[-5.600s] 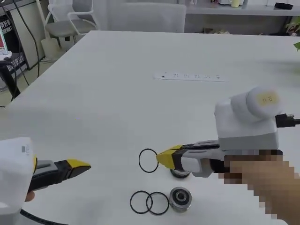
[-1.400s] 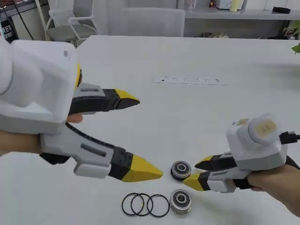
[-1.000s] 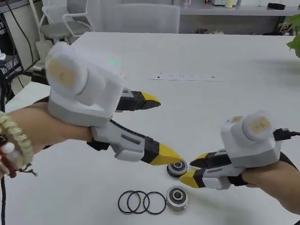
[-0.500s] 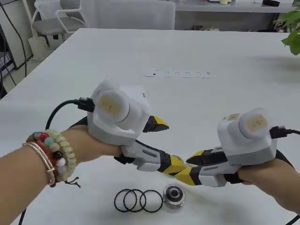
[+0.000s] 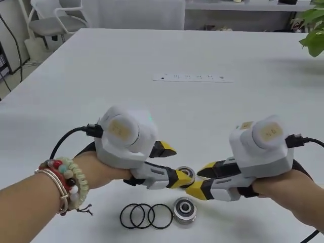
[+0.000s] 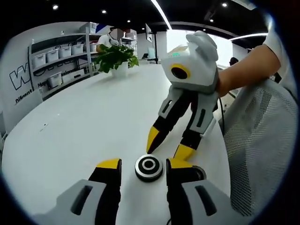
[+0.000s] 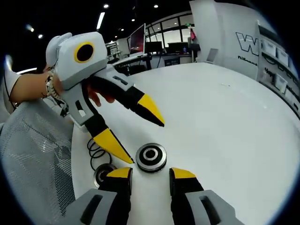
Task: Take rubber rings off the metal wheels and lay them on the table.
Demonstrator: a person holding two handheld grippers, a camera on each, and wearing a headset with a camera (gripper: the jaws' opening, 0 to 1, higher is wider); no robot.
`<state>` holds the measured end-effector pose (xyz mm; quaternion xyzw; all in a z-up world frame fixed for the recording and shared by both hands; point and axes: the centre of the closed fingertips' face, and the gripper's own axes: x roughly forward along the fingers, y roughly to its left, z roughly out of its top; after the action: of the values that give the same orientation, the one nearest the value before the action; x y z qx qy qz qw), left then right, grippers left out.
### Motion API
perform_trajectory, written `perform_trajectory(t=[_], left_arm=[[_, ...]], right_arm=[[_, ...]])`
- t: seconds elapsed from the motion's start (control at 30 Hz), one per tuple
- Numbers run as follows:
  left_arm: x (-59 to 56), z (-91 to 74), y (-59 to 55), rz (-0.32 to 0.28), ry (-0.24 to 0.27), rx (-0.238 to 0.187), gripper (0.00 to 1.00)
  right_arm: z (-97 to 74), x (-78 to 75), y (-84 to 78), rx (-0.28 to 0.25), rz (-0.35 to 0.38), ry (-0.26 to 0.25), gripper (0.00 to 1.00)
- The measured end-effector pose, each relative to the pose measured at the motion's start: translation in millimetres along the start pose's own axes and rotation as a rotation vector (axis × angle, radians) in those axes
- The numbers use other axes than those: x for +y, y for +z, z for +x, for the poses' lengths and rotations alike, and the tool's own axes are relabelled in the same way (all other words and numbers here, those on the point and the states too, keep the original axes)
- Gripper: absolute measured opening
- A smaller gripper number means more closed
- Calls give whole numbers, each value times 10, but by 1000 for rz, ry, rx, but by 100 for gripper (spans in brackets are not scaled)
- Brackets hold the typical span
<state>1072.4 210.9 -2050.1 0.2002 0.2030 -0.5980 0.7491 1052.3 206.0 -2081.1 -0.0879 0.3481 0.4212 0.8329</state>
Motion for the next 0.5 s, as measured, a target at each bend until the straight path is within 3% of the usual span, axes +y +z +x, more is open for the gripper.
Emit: perform_trajectory(t=[0.17,0.33,0.5], left_arm=[[-67,42,-17,9,0,5,29],[-44,69,-33,37,25,6,19],[-51,98,-71,26,26,7,17]], right_arm=[[3,1,1,1,-2,-1,29],[18,19,-9,10,-11,4,28],[27,28,-3,11,-19,3,27]])
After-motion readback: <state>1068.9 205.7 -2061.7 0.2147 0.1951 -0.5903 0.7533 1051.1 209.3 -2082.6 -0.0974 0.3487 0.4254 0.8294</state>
